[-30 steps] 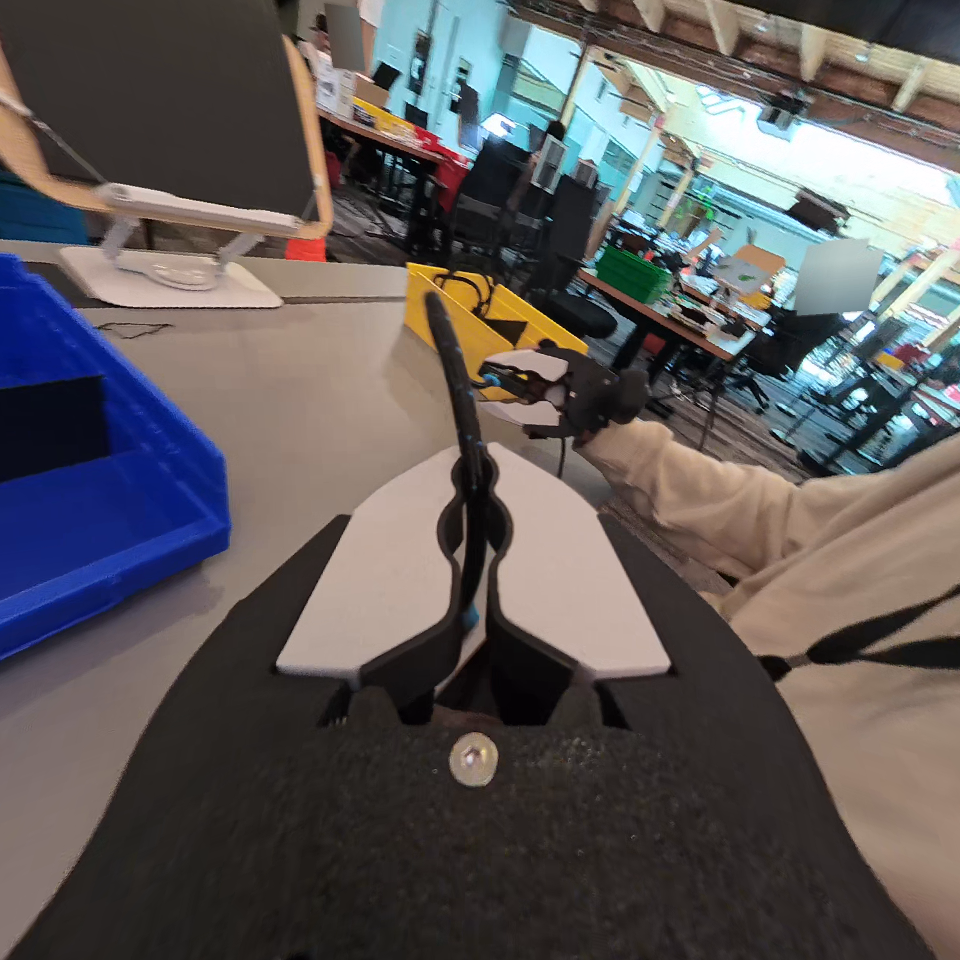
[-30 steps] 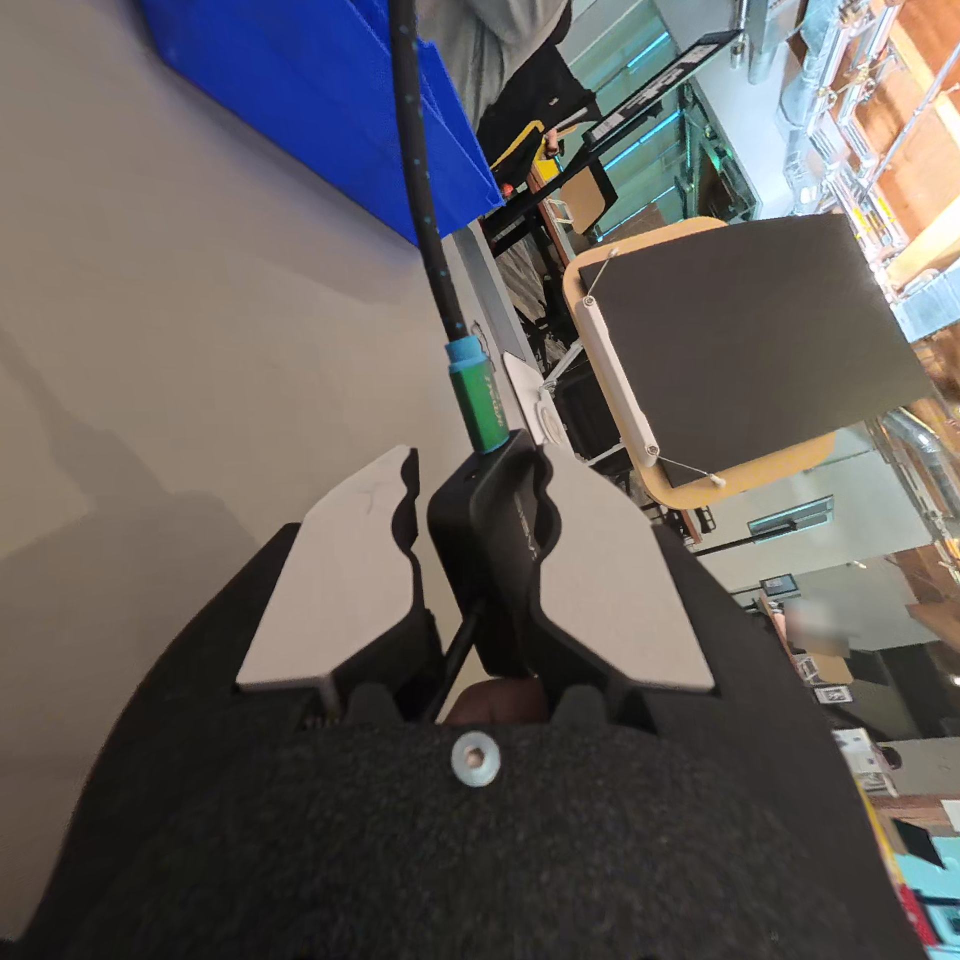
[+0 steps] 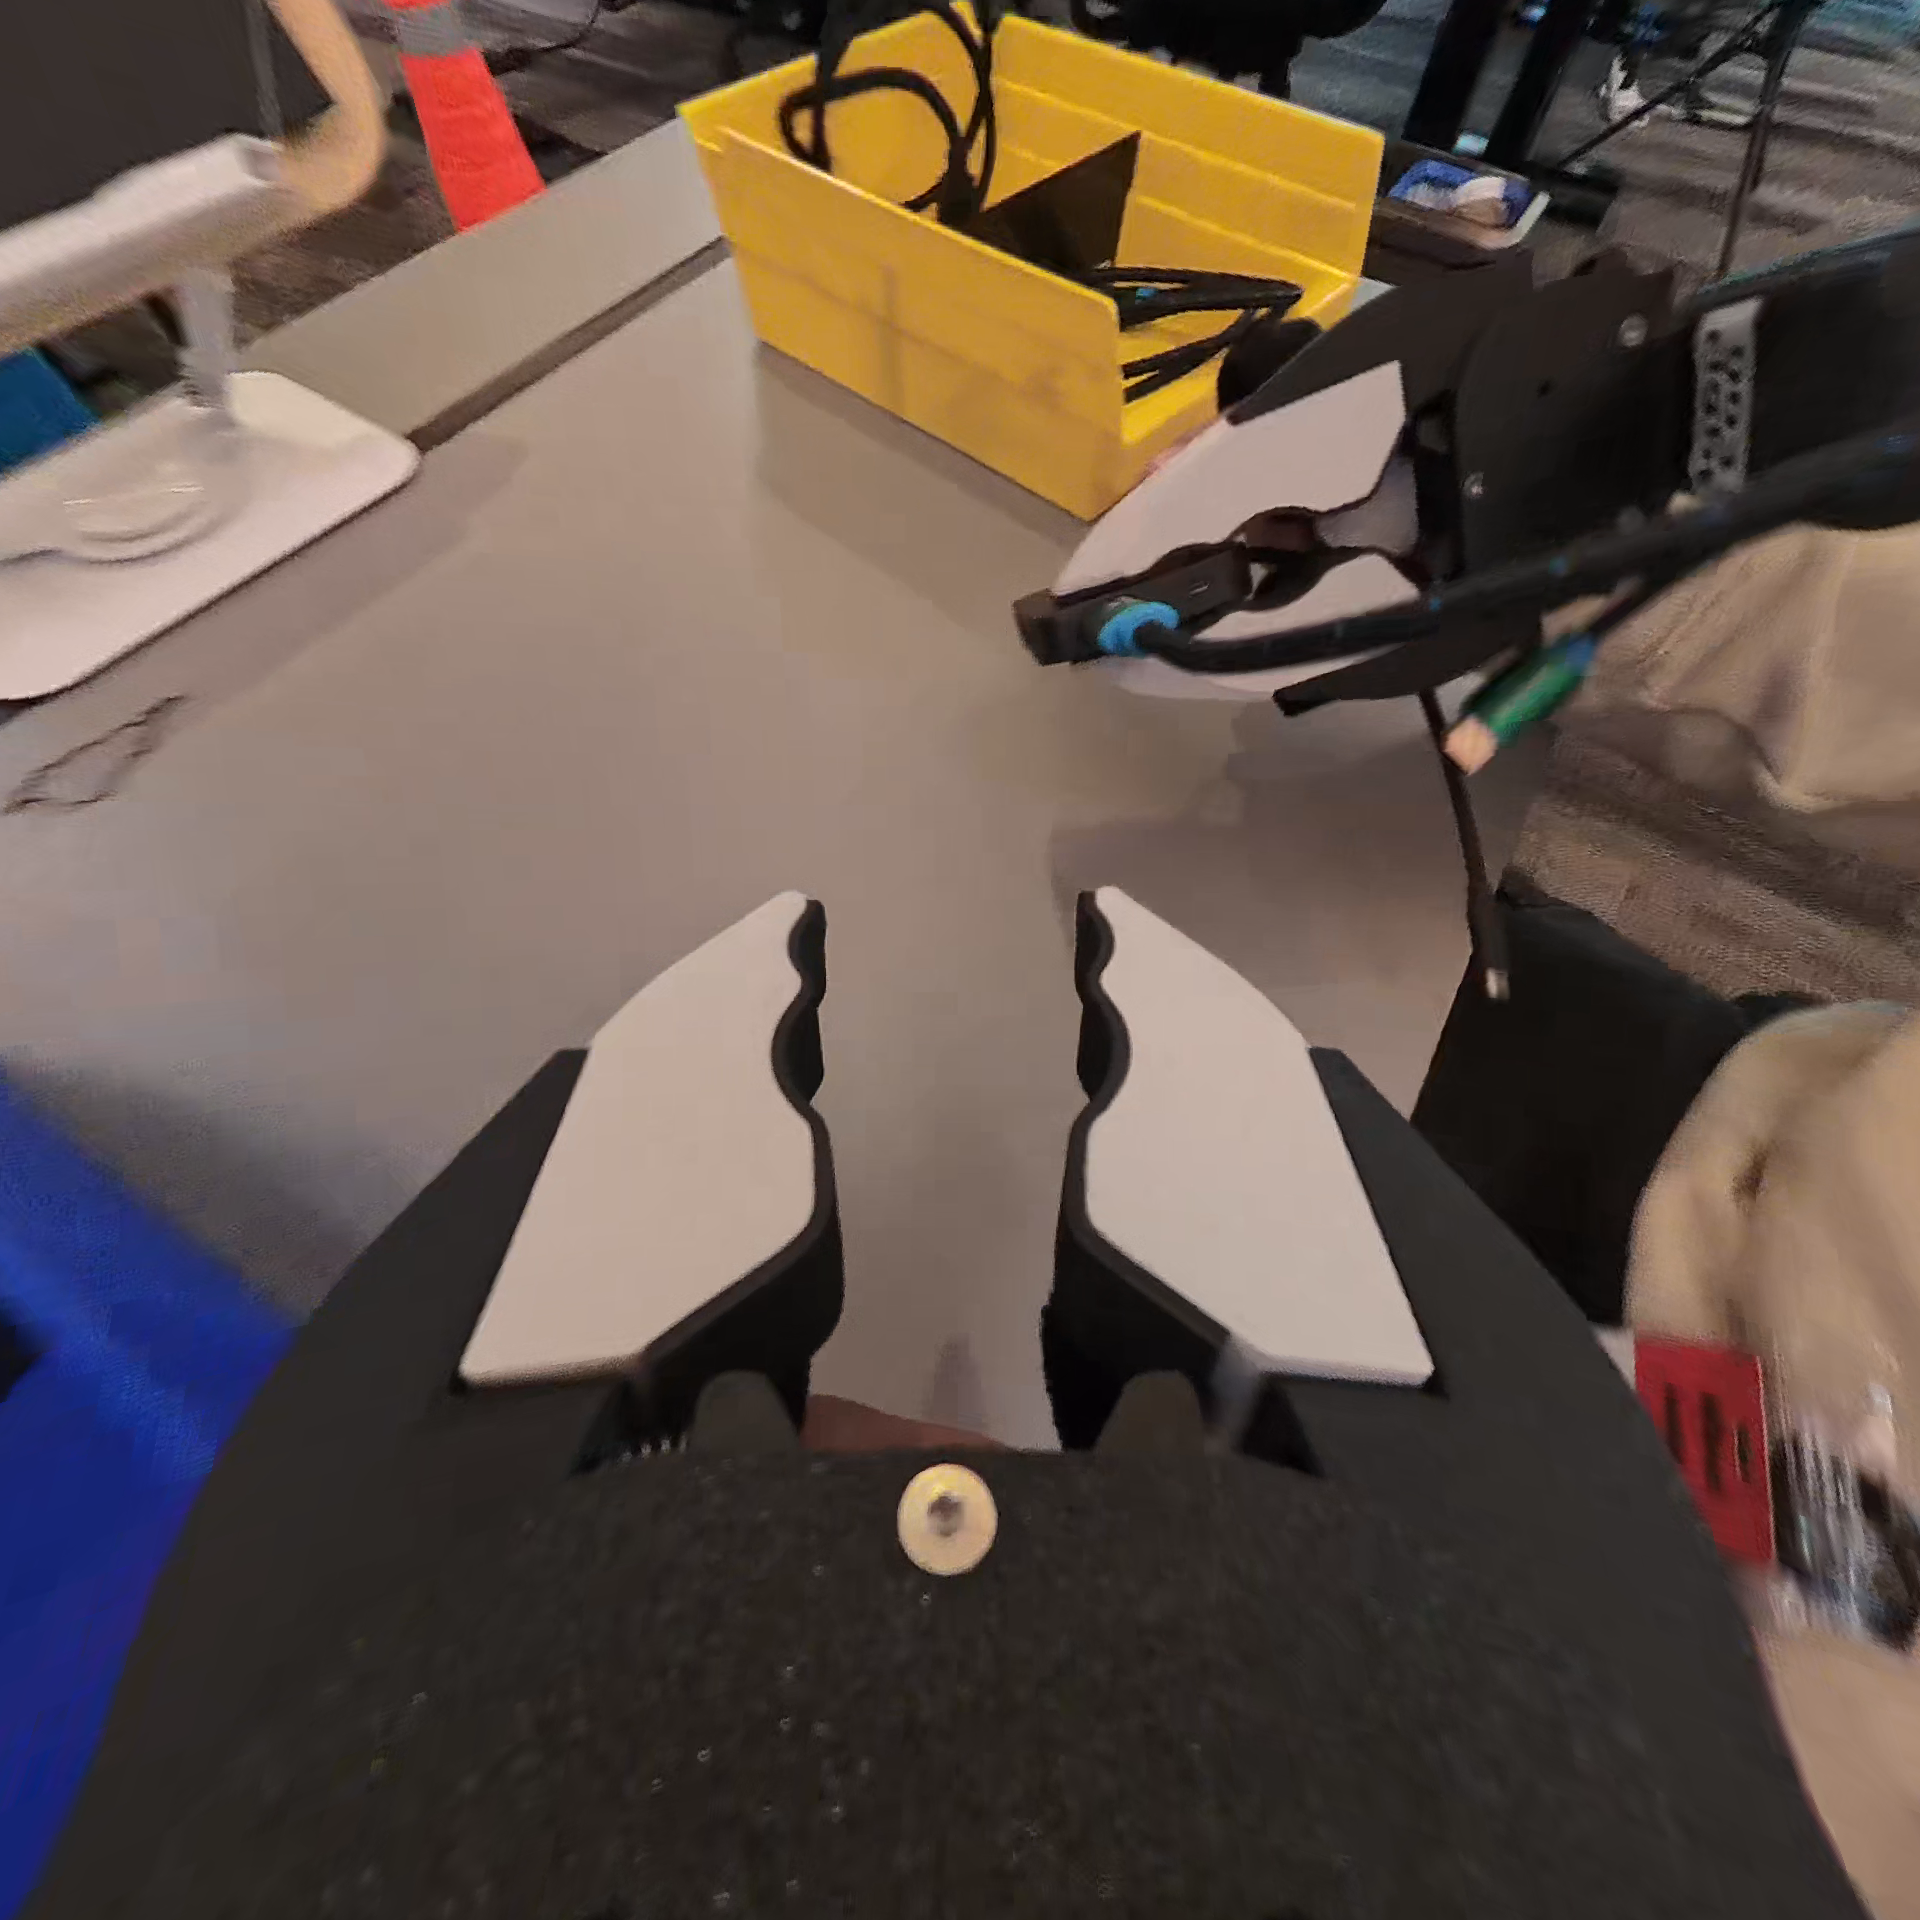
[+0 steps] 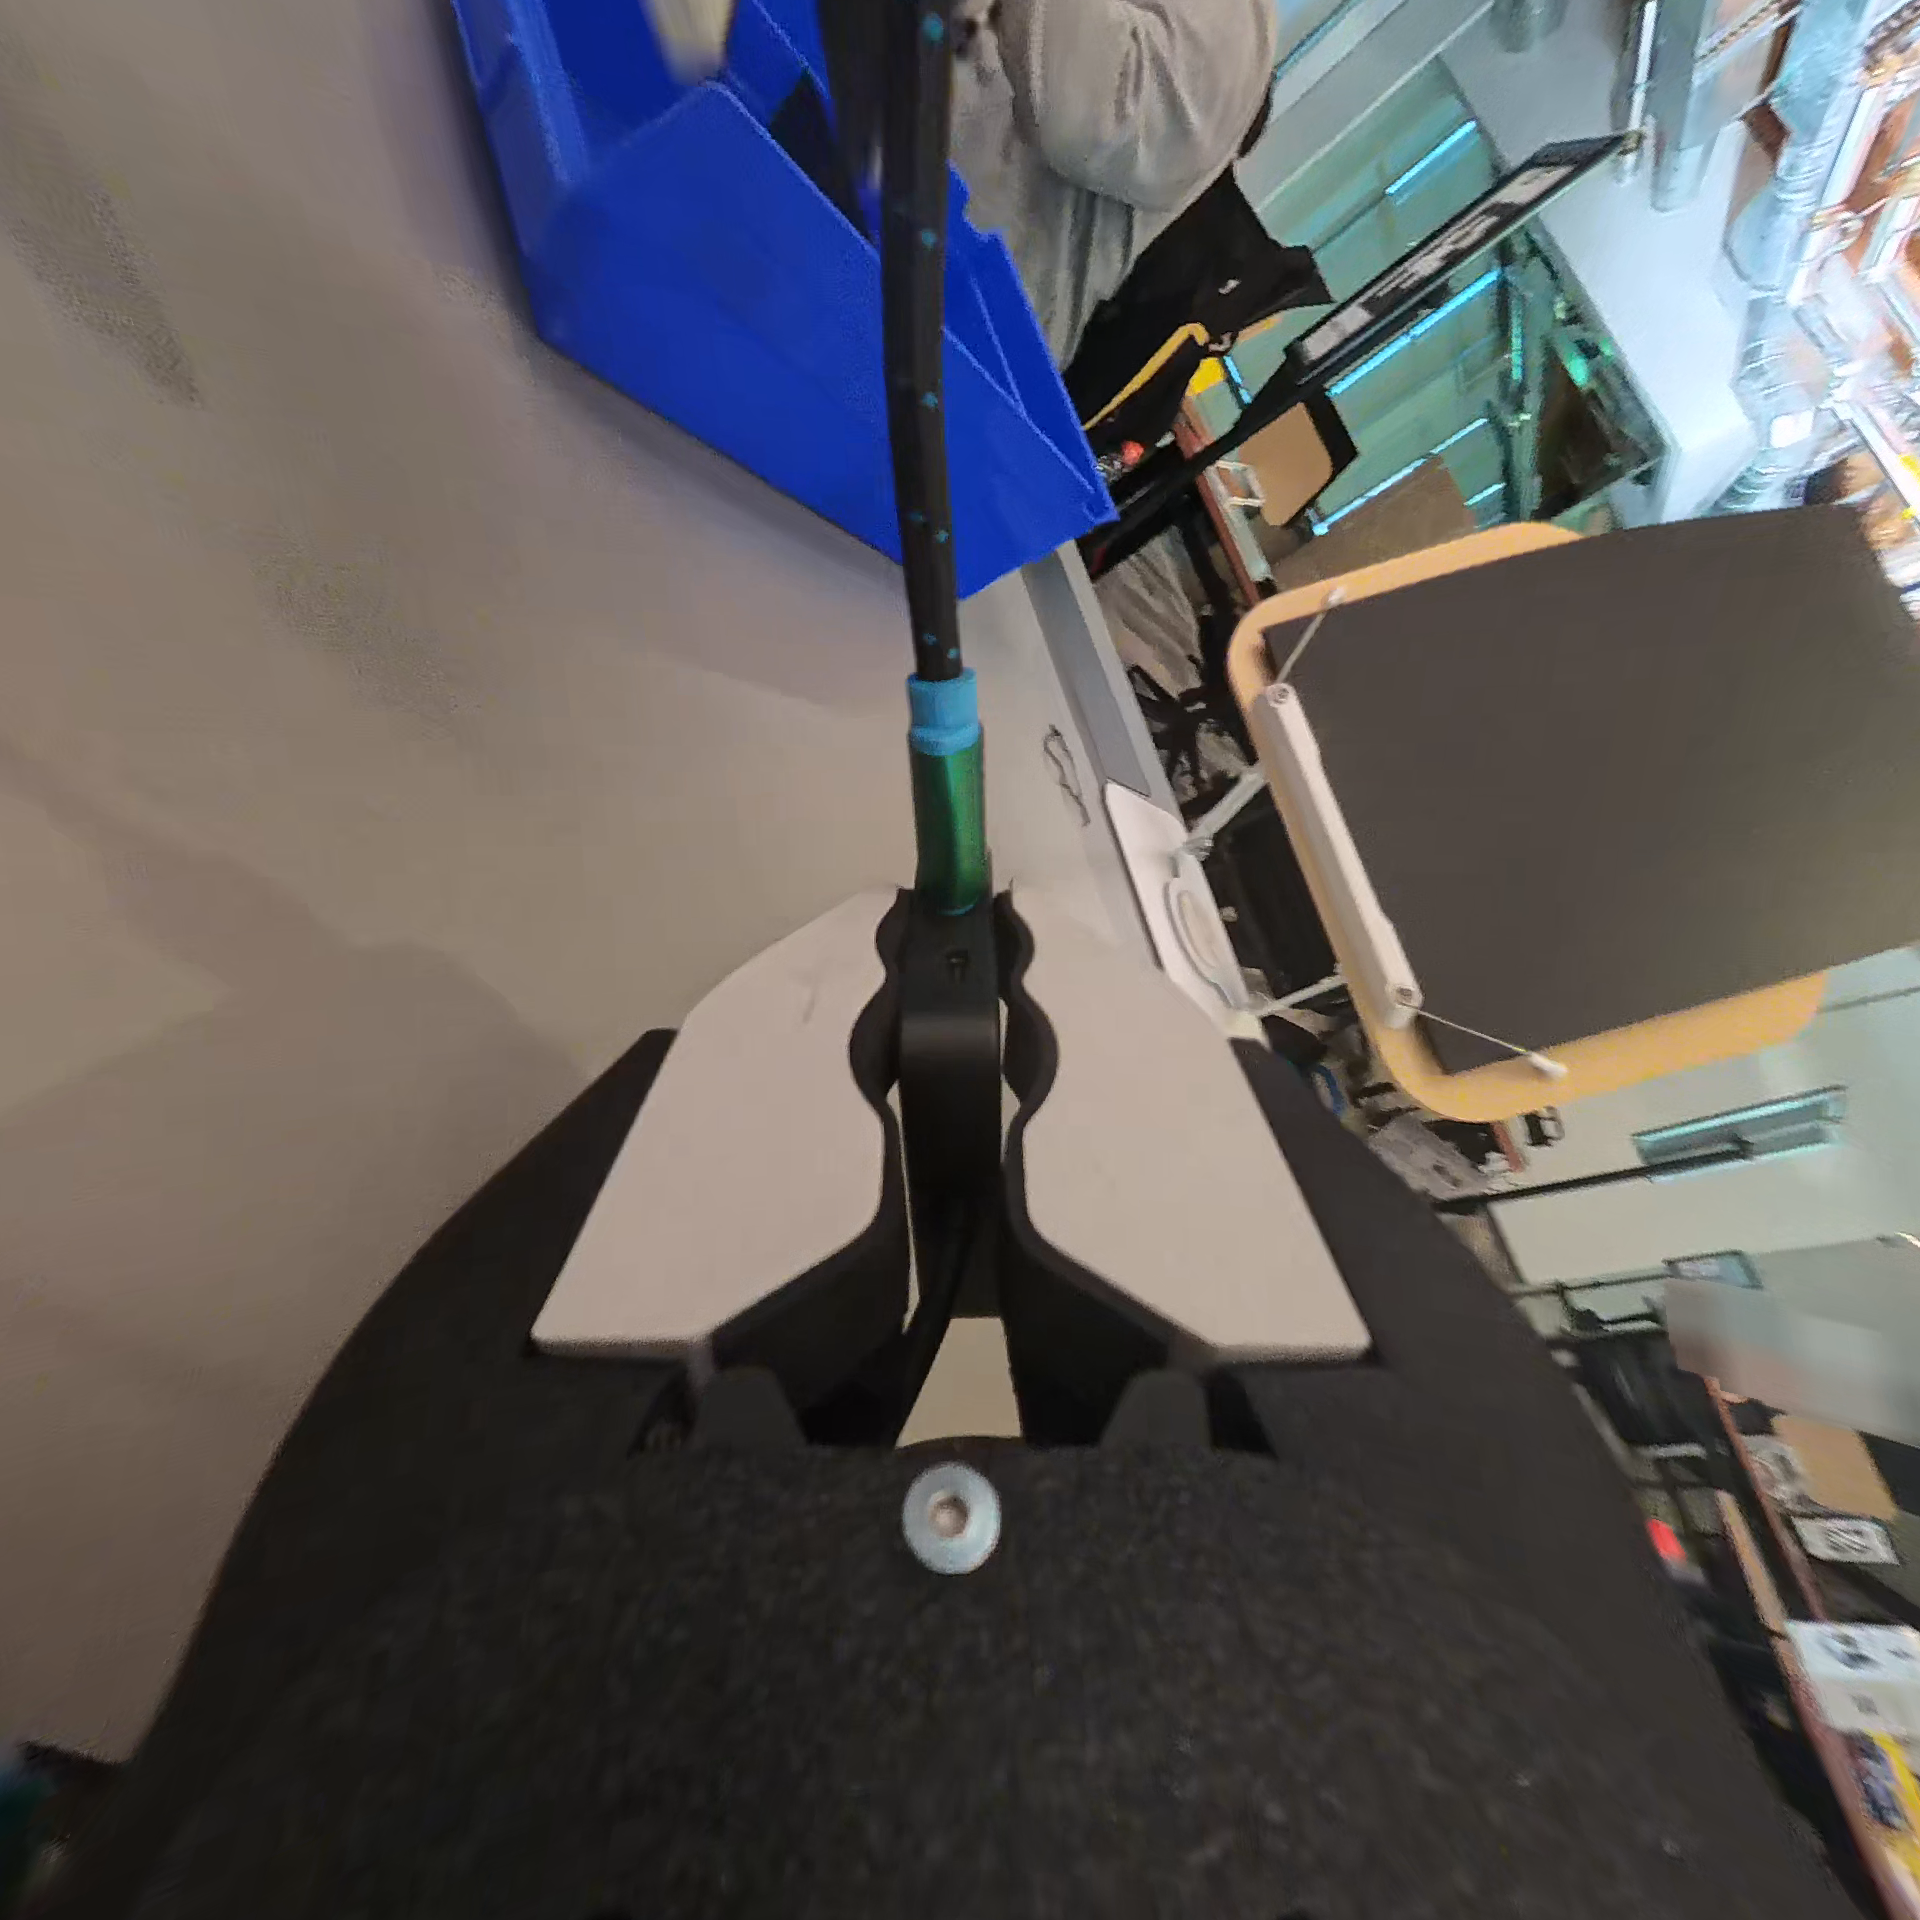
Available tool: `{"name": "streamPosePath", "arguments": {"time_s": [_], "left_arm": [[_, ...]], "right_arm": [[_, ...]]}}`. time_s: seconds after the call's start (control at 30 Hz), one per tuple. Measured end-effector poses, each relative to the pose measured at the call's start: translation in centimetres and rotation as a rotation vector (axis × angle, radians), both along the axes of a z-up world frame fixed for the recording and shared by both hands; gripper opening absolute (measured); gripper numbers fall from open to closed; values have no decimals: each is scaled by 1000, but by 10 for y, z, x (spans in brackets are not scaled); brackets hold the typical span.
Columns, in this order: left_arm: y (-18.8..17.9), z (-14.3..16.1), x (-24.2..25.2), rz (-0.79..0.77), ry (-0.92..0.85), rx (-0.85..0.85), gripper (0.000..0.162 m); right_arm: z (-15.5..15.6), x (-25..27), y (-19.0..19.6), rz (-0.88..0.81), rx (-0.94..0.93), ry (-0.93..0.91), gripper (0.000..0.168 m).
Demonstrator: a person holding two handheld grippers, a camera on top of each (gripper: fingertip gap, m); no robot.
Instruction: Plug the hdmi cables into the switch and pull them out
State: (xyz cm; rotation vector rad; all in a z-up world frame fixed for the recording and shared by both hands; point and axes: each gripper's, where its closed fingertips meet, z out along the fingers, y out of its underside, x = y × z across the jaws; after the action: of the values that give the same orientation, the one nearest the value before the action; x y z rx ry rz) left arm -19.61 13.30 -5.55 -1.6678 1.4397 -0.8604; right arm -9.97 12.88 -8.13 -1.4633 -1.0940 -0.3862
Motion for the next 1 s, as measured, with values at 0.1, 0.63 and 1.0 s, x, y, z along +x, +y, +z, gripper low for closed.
{"name": "streamPosePath", "arguments": {"time_s": [0.1,0.63,1.0], "left_arm": [[-18,-17,39,-19,-68,-88,46],[-30,-25,76,8,-191,-47,27],[-5,-36,62,102,-154,-10,21]], "right_arm": [[6,4,-2,-71,56,-69,14],[-4,-13,0,-109,113,-232,14],[-13,-17,3,-91,45,-169,20]]}}
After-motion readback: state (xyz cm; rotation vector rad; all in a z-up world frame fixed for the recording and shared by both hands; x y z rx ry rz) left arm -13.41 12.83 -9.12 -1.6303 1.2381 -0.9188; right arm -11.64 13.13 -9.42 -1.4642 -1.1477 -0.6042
